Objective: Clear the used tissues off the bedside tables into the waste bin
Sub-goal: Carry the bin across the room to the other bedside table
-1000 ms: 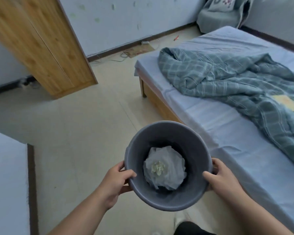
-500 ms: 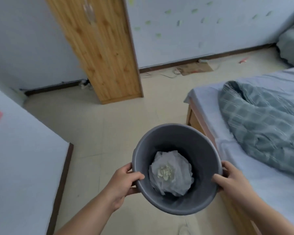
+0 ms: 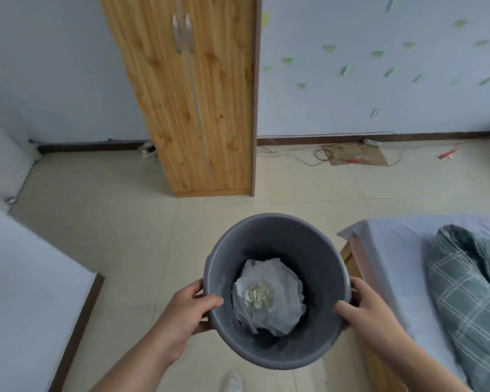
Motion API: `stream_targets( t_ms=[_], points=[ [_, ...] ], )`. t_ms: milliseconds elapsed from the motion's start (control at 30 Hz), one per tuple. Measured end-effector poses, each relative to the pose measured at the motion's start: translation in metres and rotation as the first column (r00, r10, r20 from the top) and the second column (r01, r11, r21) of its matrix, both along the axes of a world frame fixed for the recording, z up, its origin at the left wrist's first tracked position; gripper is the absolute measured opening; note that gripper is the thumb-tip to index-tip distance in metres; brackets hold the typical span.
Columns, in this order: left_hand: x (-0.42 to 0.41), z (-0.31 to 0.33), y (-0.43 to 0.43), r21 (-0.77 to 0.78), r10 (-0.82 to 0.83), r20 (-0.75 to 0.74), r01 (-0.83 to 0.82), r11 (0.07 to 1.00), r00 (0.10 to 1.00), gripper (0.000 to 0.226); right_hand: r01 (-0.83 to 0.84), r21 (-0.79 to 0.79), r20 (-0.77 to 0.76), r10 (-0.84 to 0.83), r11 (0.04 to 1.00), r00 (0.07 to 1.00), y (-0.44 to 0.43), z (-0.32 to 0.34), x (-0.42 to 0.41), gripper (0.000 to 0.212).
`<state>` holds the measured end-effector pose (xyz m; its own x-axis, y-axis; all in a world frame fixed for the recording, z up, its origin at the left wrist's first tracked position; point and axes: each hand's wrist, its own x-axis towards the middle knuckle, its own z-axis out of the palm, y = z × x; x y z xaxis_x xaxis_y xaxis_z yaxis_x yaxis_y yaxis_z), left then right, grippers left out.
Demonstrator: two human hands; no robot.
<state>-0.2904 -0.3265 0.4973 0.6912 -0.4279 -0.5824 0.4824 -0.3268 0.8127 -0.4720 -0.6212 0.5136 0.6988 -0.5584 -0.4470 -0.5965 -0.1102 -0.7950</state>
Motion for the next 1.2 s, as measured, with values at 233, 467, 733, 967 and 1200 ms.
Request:
stream_targets(
  t_ms=[233, 467, 733, 967, 1200],
  points=[
    [0.159, 0.015, -0.165, -0.026, -0.231, 0.015, 0.232, 0.972, 0.973, 0.038, 0.217, 0.015, 0.061, -0.218, 0.976, 0.974, -0.123, 0.016, 0.096, 0.045],
    [0.275, 0.006, -0.364, 0.003, -0.336, 0.063, 0.336, 0.942, 0.940, 0.033, 0.343, 0.030, 0.120, -0.344, 0.939, 0.931, -0.291, -0.012, 0.189, 0.039],
    [0.401, 0.036, -0.554, -0.003, -0.351, 0.088, 0.353, 0.936, 0.932, 0.041, 0.281, 0.037, 0.134, -0.283, 0.959, 0.950, -0.492, 0.020, 0.311, 0.045],
    [0.505, 0.017, -0.730, -0.005, -0.445, 0.092, 0.447, 0.895, 0.891, 0.033, 0.389, 0.017, 0.137, -0.387, 0.921, 0.912, -0.628, -0.005, 0.385, 0.036],
    [0.571, -0.006, -0.944, 0.048, -0.694, 0.048, 0.692, 0.720, 0.718, 0.024, 0.594, 0.046, 0.070, -0.596, 0.803, 0.800, -0.750, -0.011, 0.403, 0.035]
  ],
)
